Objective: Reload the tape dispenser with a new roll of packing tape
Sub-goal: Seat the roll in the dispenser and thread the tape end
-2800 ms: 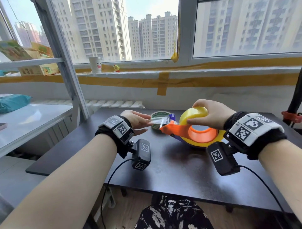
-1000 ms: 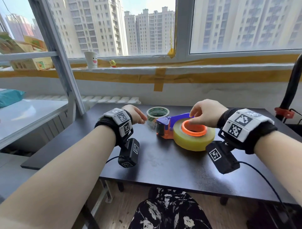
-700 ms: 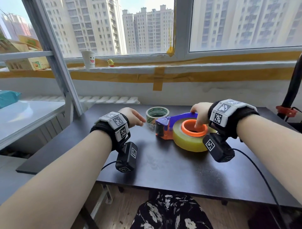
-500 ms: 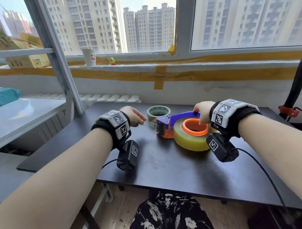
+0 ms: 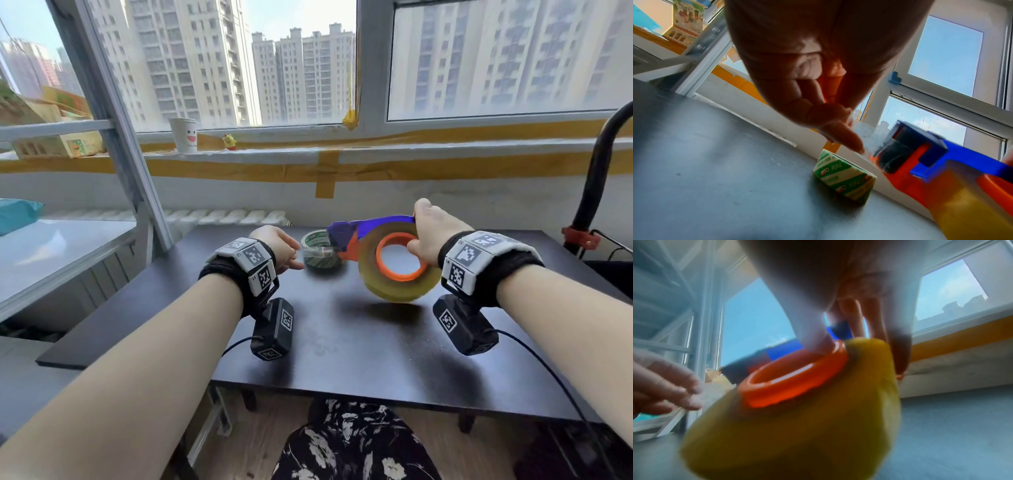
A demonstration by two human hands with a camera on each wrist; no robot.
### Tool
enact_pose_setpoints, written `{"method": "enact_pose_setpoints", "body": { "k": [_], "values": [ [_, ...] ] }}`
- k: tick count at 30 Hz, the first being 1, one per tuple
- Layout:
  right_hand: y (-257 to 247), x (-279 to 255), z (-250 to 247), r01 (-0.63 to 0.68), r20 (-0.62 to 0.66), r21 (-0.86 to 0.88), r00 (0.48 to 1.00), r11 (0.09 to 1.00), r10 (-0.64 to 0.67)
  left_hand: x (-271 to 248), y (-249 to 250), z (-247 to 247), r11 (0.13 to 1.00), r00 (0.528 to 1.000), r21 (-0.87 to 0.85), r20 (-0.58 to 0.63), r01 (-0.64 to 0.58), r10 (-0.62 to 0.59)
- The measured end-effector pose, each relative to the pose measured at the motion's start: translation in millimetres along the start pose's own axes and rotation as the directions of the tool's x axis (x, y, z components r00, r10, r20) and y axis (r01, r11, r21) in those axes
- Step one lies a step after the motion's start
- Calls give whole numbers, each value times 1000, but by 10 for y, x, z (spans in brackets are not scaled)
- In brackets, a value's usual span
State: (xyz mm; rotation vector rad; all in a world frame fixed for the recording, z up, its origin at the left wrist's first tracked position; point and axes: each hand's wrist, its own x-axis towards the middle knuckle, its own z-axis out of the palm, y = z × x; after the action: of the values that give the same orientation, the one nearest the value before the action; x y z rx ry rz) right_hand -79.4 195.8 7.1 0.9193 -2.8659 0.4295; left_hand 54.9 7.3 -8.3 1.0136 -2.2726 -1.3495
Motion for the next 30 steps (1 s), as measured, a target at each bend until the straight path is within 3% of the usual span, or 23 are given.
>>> {"method": "enact_pose_setpoints", "body": {
  "k": [8,22,30],
  "values": [
    [2,-131,34,46,-152,142,988,989,-24,-67,109,14,992,999,-125,16,35,-34],
    [44,-342,-83,155,-167,7,974,988,-152,-131,121,-110,915,996,-397,-26,63,-80],
    [-46,-336,-89,223,-95,35,971,974,-219,-87,64,-164,952,986,-275,-130,-138,106]
  ]
}}
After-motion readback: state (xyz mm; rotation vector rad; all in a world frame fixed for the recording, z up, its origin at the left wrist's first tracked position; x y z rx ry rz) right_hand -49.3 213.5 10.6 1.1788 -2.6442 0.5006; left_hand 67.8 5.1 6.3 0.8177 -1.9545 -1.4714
